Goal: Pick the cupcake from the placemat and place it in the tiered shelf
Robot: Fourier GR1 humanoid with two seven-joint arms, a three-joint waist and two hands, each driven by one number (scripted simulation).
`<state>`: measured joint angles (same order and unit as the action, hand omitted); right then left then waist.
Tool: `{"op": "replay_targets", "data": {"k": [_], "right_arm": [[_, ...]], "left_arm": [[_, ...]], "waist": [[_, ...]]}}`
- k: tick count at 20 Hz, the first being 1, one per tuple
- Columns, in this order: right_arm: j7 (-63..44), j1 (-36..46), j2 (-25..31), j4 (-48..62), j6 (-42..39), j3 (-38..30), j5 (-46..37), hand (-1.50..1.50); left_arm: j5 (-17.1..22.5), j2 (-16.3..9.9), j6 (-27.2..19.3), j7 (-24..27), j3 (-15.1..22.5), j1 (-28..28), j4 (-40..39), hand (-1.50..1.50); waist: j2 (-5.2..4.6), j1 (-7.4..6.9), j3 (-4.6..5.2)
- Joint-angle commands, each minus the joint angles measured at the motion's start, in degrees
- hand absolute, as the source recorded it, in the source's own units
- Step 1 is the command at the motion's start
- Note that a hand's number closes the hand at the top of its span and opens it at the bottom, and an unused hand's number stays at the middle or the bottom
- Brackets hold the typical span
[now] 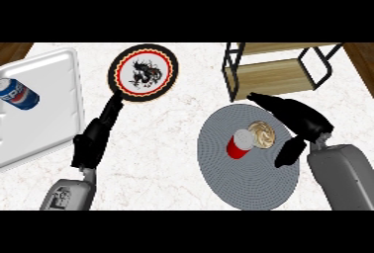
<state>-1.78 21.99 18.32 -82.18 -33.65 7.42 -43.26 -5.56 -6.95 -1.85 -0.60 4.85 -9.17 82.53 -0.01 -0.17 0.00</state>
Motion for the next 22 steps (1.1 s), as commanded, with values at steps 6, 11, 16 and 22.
{"op": "replay_targets", "data": {"k": [6,11,16,22], "right_arm": [[4.84,-2.08,-0.06,3.49,1.34,-1.2,-3.96,-1.5],[6.55,-0.24,-3.55,9.58,5.75,0.26,-7.42,-1.5],[9.34,2.17,-4.11,14.96,6.81,-0.28,-9.21,-1.5],[8.37,-0.89,-1.35,7.48,1.47,3.17,-11.9,1.5]], "left_arm": [[-0.29,-0.38,2.0,-1.61,-2.02,2.23,3.96,0.0],[-2.33,2.86,0.09,-3.49,-0.84,-2.41,1.13,0.0],[-1.97,1.87,1.84,0.29,-3.07,-2.77,-3.12,0.0],[-3.89,3.94,0.5,-5.19,0.89,2.45,6.54,0.0]], "waist": [[0.04,0.08,0.0],[-0.01,0.07,0.0],[-0.05,0.03,0.0],[0.22,-0.03,0.0]]}}
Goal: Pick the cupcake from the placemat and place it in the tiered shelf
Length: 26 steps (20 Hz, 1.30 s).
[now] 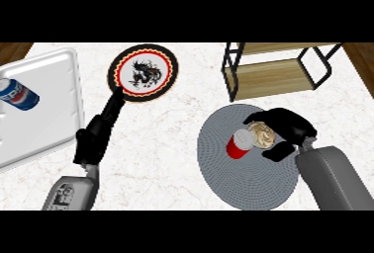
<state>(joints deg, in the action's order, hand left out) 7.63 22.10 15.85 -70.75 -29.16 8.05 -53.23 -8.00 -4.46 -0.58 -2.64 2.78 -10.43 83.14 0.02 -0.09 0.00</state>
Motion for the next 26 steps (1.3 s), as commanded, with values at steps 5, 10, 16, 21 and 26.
{"op": "replay_targets", "data": {"k": [5,10,16,21,26], "right_arm": [[5.67,-0.11,0.44,0.3,4.84,1.96,-4.8,1.5],[8.89,-2.34,-0.83,2.14,9.97,0.04,-4.84,1.5],[-16.1,-7.6,-15.29,-12.07,8.08,1.36,-6.11,1.5],[-35.74,-11.74,-15.68,-22.84,16.95,15.81,2.23,1.5],[-40.69,-12.26,-15.8,-32.55,31.21,20.02,10.5,1.5]], "left_arm": [[-1.28,0.91,0.39,0.75,1.29,3.22,1.58,0.0],[-0.95,0.41,-0.04,-0.11,-2.04,-3.78,-3.47,0.0],[0.42,-0.71,1.92,0.37,-1.51,3.55,2.47,0.0],[-0.39,0.45,1.03,2.34,-1.1,2.07,-0.5,0.0],[0.32,-0.59,1.62,0.33,-2.08,1.15,0.87,0.0]], "waist": [[-0.02,-0.1,0.0],[-0.08,0.14,0.0],[0.51,0.76,0.08],[0.48,0.5,0.08],[0.35,0.17,-0.01]]}}
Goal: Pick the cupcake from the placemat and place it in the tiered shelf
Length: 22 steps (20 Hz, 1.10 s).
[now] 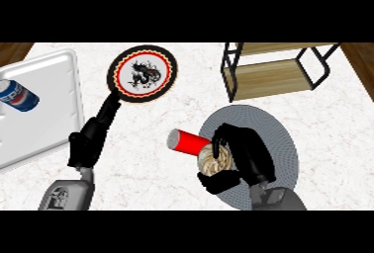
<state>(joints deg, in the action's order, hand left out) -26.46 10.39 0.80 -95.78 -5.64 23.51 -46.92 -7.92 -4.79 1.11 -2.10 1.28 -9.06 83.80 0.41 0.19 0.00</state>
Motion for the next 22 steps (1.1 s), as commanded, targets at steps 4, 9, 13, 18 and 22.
{"op": "replay_targets", "data": {"k": [4,9,13,18,22], "right_arm": [[-22.2,3.28,-0.78,-19.09,7.79,12.01,-0.48,1.5],[-33.88,9.22,-0.8,-30.57,1.61,9.64,-8.53,1.5],[-37.71,18.64,-0.8,-29.77,-4.44,4.63,-11.45,1.5],[-38.64,22.11,-0.24,-34.81,-9.1,-1.66,-12.74,1.5],[-39.05,33.24,-0.78,-26.2,-10.78,-7.55,-15.42,1.5]], "left_arm": [[-1.66,1.01,-1.36,-1.05,1.03,-1.64,-0.14,0.0],[-0.39,-0.26,-0.03,-0.83,-0.18,-0.11,0.7,0.0],[-0.35,-0.08,0.72,0.35,0.29,0.79,0.0,0.0],[-0.02,-0.27,0.81,-1.05,-0.23,-0.49,1.08,0.0],[-2.6,2.42,-2.08,-1.21,1.66,-1.59,-1.19,0.0]], "waist": [[-0.02,0.15,0.04],[0.01,0.33,0.07],[-0.22,-0.24,0.06],[-0.21,0.05,0.03],[-0.26,-0.15,0.06]]}}
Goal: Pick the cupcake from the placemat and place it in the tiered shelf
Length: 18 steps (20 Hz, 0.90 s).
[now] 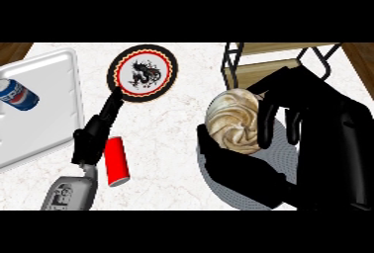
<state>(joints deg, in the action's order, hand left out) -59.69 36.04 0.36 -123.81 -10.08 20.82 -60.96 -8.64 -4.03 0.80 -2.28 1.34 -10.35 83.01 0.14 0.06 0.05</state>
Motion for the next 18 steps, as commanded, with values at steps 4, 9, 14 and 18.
{"op": "replay_targets", "data": {"k": [4,9,14,18], "right_arm": [[-0.04,11.54,2.59,6.62,-6.17,-14.47,2.58,1.5],[3.21,16.13,5.38,13.12,-4.17,-20.03,2.41,1.5],[2.96,21.22,7.16,15.96,-4.5,-21.84,0.95,1.5],[11.27,18.56,10.63,21.1,0.17,-24.91,2.71,1.5]], "left_arm": [[-0.87,0.54,-0.37,0.99,0.98,1.63,1.45,0.0],[0.89,-1.78,1.71,3.11,-1.53,1.93,-0.01,0.0],[-0.84,0.79,-0.31,0.34,0.96,3.2,2.95,0.0],[-0.7,1.92,-1.27,-1.78,0.05,-2.37,-0.7,0.0]], "waist": [[-0.07,-0.31,-0.03],[-0.13,-0.43,-0.02],[-0.02,-0.4,-0.03],[-0.21,-0.13,-0.04]]}}
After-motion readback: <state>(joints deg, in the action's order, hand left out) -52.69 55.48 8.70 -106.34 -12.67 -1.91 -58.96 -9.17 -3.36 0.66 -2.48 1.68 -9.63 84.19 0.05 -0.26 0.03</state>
